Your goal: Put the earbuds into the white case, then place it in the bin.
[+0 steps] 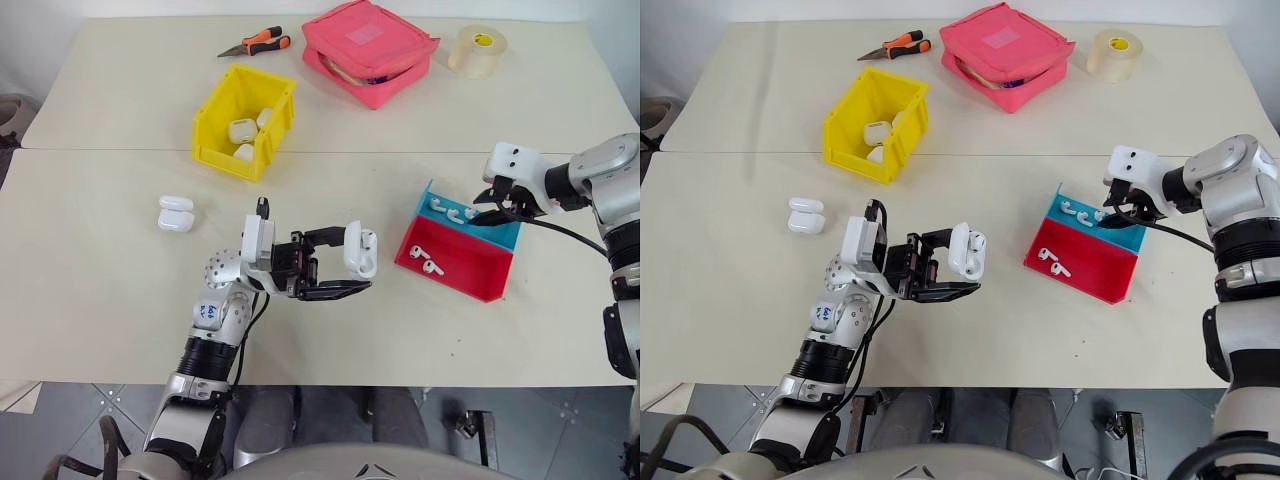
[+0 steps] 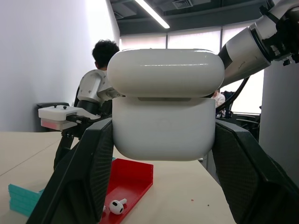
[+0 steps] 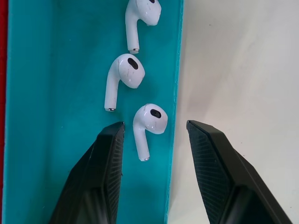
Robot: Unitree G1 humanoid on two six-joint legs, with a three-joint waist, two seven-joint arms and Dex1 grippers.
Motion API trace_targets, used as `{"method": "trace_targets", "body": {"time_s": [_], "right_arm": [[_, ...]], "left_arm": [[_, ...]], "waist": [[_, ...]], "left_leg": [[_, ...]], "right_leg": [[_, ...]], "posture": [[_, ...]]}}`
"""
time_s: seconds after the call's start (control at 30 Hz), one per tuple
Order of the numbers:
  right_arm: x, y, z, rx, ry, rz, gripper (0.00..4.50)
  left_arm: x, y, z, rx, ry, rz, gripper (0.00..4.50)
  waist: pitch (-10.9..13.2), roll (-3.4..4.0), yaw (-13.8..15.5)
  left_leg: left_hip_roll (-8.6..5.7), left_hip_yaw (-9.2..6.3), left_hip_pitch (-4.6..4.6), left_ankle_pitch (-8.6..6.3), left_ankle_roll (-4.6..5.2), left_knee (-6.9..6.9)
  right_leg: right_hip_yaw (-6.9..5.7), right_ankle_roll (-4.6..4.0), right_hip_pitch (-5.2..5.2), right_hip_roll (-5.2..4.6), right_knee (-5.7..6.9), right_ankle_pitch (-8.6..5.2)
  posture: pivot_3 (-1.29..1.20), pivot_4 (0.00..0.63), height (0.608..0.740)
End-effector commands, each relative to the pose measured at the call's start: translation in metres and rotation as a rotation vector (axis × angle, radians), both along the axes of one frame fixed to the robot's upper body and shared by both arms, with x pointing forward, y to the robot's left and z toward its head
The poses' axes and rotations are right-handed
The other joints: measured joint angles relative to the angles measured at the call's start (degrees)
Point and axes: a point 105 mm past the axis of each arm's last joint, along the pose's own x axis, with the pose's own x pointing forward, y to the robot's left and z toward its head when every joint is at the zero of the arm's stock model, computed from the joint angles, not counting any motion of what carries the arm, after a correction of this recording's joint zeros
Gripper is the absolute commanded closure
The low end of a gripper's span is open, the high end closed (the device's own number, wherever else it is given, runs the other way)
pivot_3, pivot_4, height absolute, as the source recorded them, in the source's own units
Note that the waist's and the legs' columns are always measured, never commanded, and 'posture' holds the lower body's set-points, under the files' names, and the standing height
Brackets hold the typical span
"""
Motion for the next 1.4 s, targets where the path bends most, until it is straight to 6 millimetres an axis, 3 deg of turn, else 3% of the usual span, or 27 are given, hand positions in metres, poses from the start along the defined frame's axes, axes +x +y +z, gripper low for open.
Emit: {"method": "trace_targets", "body": {"time_s": [0.03,0.13,0.17,0.67,0.77,0.97,1.13,1.4], "right_arm": [[-0.002,-0.002,-0.009,-0.009,0.024,-0.007,2.86],[-0.001,-0.001,-0.01,-0.004,0.023,-0.007,3.9],[-0.001,-0.001,-0.009,-0.004,0.018,-0.008,4.0],[-0.001,0.005,-0.011,0.023,-0.001,0.012,4.0],[0.0,0.006,0.012,0.091,-0.091,0.001,4.0],[-0.029,0.014,0.069,0.339,-0.237,0.019,4.0],[-0.066,0.037,0.072,0.595,-0.253,0.07,4.0],[-0.115,0.096,0.082,1.124,-0.237,0.143,4.0]], "left_arm": [[-0.004,0.001,0.009,-0.016,-0.049,0.002,1.72],[-0.004,0.001,0.009,-0.015,-0.048,0.003,1.72],[-0.004,0.001,0.009,-0.014,-0.048,0.004,1.72],[-0.005,0.001,0.009,-0.014,-0.047,0.001,1.72],[-0.004,0.0,0.009,-0.015,-0.045,-0.001,1.72],[0.0,-0.001,0.012,-0.021,-0.042,-0.005,1.72],[0.005,0.0,0.013,-0.039,-0.017,0.002,1.72],[0.007,0.0,0.01,-0.007,-0.011,-0.032,1.72]], "waist": [[0.0,0.0,-0.32],[0.0,0.0,-0.61],[0.0,0.0,-0.63],[0.0,0.0,-0.66],[0.0,0.0,-0.62],[0.06,0.11,-0.16],[0.06,0.08,0.81],[0.05,0.11,0.84]], "left_leg": [[0.0,0.0,0.0,0.0,0.0,0.0],[0.0,0.0,0.0,0.0,0.0,0.0],[0.0,0.0,0.01,0.0,0.0,0.0],[0.0,-0.01,0.02,0.0,-0.01,0.0],[0.0,0.0,0.02,0.0,-0.01,0.0],[-0.02,-0.07,-0.15,0.0,-0.01,-0.02],[-0.01,-0.07,-0.14,-0.01,-0.02,0.01],[0.0,-0.09,-0.11,-0.01,-0.02,0.15]], "right_leg": [[0.0,0.0,0.0,0.0,0.0,0.0],[0.01,0.0,0.0,0.0,0.02,0.0],[0.0,0.0,0.0,0.0,0.02,0.0],[0.01,0.0,0.0,0.0,0.02,0.0],[0.01,0.0,0.0,0.0,0.02,0.0],[-0.01,0.0,-0.13,-0.01,0.01,0.0],[-0.03,0.0,-0.12,0.0,0.03,0.0],[0.02,0.0,-0.12,0.0,0.18,0.0]], "posture": [[0.0,0.15,0.74],[0.0,0.15,0.74],[0.0,0.15,0.74],[0.0,0.15,0.74],[0.0,0.15,0.74],[0.0,0.15,0.74],[0.0,0.15,0.74],[0.0,0.15,0.74]]}}
